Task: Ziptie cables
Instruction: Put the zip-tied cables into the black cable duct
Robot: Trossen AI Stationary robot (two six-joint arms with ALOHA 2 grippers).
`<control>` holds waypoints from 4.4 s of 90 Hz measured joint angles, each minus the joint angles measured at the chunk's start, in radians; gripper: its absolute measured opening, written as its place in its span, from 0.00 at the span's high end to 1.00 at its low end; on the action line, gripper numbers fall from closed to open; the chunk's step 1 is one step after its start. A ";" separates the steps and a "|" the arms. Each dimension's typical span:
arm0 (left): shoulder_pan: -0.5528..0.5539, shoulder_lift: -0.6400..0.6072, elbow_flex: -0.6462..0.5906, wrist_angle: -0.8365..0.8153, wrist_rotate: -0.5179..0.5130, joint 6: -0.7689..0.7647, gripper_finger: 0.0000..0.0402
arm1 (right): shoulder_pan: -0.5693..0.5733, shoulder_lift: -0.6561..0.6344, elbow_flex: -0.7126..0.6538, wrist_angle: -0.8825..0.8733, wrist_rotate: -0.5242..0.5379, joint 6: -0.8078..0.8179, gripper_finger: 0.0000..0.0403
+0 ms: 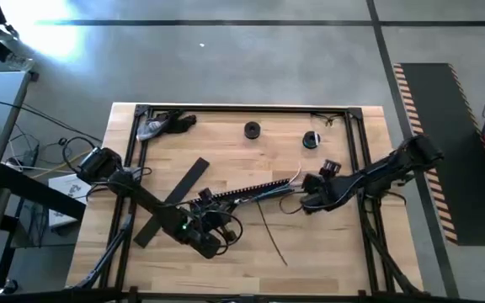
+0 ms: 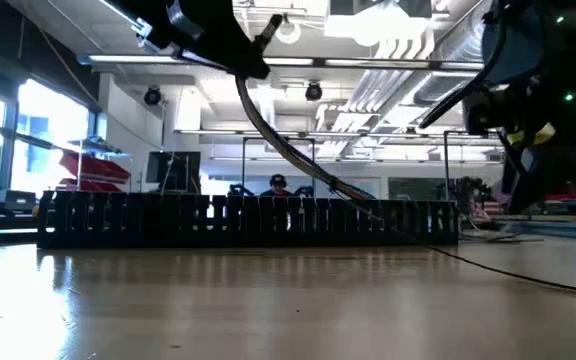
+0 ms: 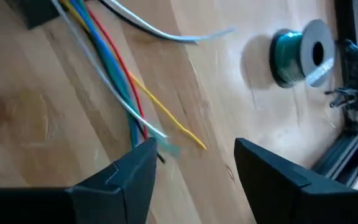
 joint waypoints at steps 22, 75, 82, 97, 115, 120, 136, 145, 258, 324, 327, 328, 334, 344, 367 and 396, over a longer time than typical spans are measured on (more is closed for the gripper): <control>-0.002 -0.085 0.000 -0.103 0.068 -0.074 0.99 | 0.068 -0.018 0.000 0.001 0.015 0.089 0.51; -0.060 -0.118 0.001 -0.700 0.143 -0.579 0.99 | 0.114 -0.016 0.000 0.178 0.067 0.109 0.51; -0.060 -0.107 -0.005 -0.727 0.150 -0.601 0.99 | 0.115 -0.016 0.000 0.185 0.066 0.108 0.51; -0.060 -0.103 -0.060 -0.729 0.205 -0.666 0.98 | 0.114 -0.016 0.000 0.196 0.065 0.108 0.51; -0.064 -0.103 -0.116 -0.746 0.257 -0.756 0.94 | 0.114 -0.016 0.000 0.211 0.064 0.093 0.51; -0.066 -0.103 -0.118 -0.752 0.270 -0.767 0.94 | 0.114 -0.016 0.000 0.213 0.063 0.093 0.51; -0.080 -0.103 -0.118 -0.756 0.307 -0.769 0.94 | 0.114 -0.016 0.000 0.213 0.063 0.093 0.51; -0.091 -0.103 -0.118 -0.770 0.338 -0.778 0.94 | 0.114 -0.016 0.000 0.214 0.063 0.093 0.51; -0.255 -0.105 0.100 -0.844 0.509 -0.987 0.65 | -0.060 0.174 0.001 1.194 -0.302 -0.762 0.51; -0.327 -0.103 0.117 -0.820 0.338 -1.022 0.67 | -0.190 0.273 0.056 0.947 -0.466 -0.624 0.96; -0.326 -0.103 0.116 -0.821 0.338 -1.022 0.67 | -0.182 0.266 0.056 0.910 -0.465 -0.604 0.98; -0.325 -0.103 0.116 -0.821 0.339 -1.022 0.67 | -0.179 0.264 0.056 0.897 -0.463 -0.596 0.98; -0.325 -0.103 0.116 -0.820 0.344 -1.022 0.67 | -0.157 0.254 0.058 0.825 -0.457 -0.547 0.98; -0.325 -0.103 0.116 -0.821 0.346 -1.021 0.67 | -0.098 0.232 0.054 0.726 -0.442 -0.483 0.99; -0.321 -0.103 0.116 -0.822 0.345 -1.023 0.67 | 0.059 0.178 0.049 0.590 -0.450 -0.396 0.99; -0.251 -0.103 0.116 -0.834 0.345 -0.996 0.67 | 0.184 0.104 0.047 0.534 -0.470 -0.278 1.00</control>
